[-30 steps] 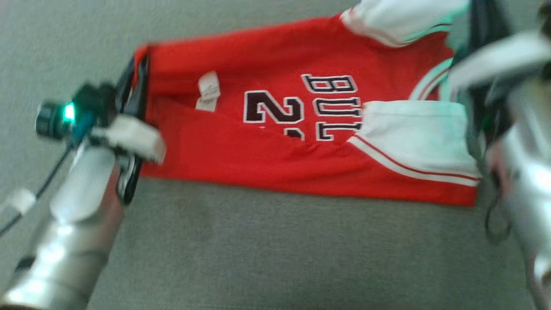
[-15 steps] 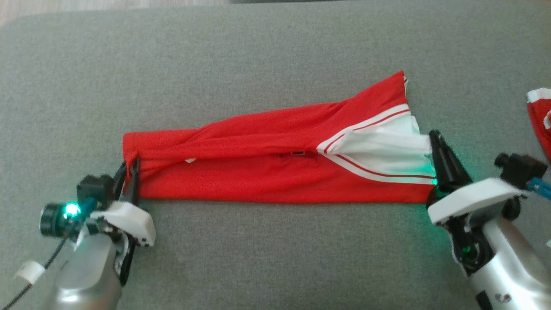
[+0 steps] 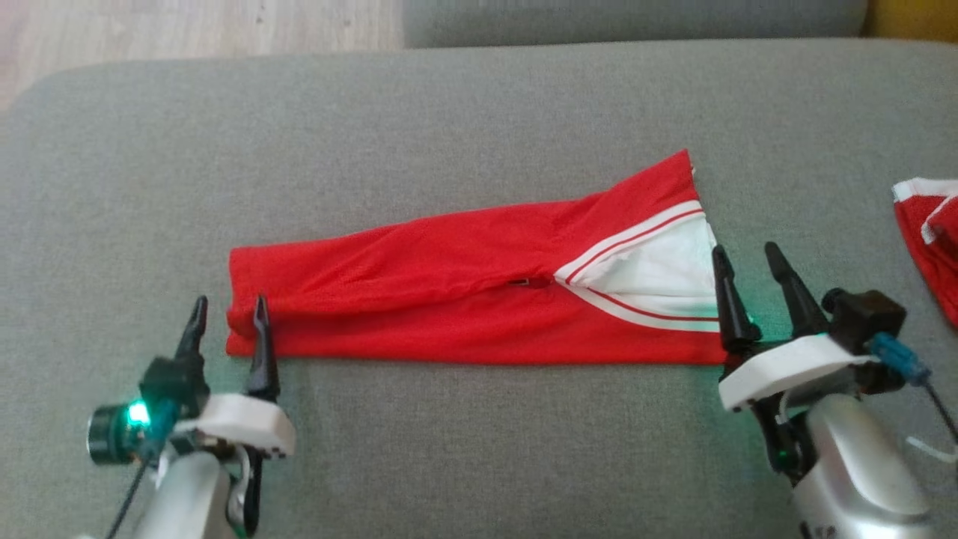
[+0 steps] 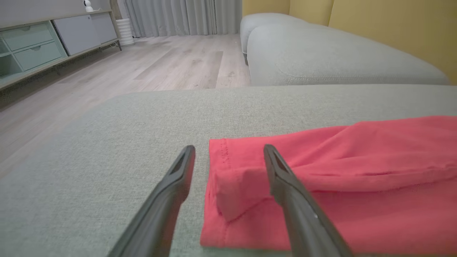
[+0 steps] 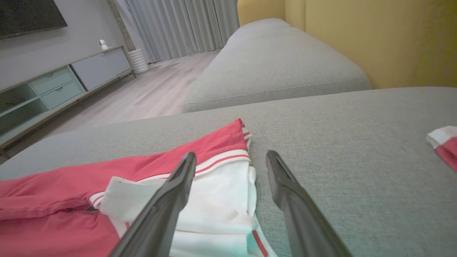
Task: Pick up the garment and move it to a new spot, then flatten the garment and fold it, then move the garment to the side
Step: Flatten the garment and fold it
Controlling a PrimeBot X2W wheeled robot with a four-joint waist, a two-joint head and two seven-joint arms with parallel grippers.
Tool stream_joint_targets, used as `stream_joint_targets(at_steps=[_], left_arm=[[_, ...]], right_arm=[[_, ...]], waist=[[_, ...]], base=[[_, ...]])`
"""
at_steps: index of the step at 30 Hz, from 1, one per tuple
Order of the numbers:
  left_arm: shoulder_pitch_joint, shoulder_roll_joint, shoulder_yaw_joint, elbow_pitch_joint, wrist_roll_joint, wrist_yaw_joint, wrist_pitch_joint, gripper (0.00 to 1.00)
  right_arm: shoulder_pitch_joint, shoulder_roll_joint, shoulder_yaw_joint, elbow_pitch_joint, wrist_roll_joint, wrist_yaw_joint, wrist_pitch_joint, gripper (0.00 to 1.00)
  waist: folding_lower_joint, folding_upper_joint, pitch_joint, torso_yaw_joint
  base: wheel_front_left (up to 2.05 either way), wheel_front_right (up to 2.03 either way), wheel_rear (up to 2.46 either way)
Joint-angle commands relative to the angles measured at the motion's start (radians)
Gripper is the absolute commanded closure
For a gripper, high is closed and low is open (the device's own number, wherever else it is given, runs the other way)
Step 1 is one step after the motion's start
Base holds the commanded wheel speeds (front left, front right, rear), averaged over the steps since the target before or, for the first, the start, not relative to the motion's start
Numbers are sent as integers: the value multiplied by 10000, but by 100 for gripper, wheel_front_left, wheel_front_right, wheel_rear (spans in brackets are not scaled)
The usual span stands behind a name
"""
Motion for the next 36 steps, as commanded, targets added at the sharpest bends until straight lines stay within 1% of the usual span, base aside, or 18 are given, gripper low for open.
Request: stream_joint_targets(at_steps=[1,6,13,18,22,27,31,33,36], left_arm=[[54,84,541,-543,177,-27,-81,0],[1182,-439,1077,-1412,619,-234,-81,0],[2297,-940,1617,-2117,910,-550,-82,0],[2559,-1158,1730,-2394,1145,-745,-82,0],[2365,-1232,1692,-2367,1204,-911,-82,0],[1966,-1263,1392,-2218,1090,-1017,-82,0],[1692,-1267,914,-2004,683,-934,-82,0],[1594,-1268,761,-1878,525,-854,-82,0],[1541,-1268,658,-1742,435,-797,-82,0]], right_arm=[[-166,198,-7,-160,-353,67,-134,0],[371,733,-490,70,-916,67,-141,0],[825,972,-678,472,-1119,67,-143,0],[769,1043,-811,680,-1238,67,-144,0],[229,1029,-920,944,-1333,67,-144,0],[-936,918,-1112,2049,-1653,67,78,0],[-1630,930,-1413,3280,-1876,67,488,0],[-1748,991,-1499,3851,-1670,67,690,0],[-1722,1093,-1166,4427,-1134,67,934,0]], waist=[[0,-1,-218,74],[0,-1,-709,171],[0,-1,-1017,196],[0,-1,-892,233],[0,-1,-555,321],[0,-1,10,537],[0,-1,373,794],[0,-1,492,910],[0,-1,568,999]], base=[[0,0,0],[0,0,0],[0,0,0],[0,0,0],[0,0,0],[0,0,0],[0,0,0],[0,0,0],[0,0,0]])
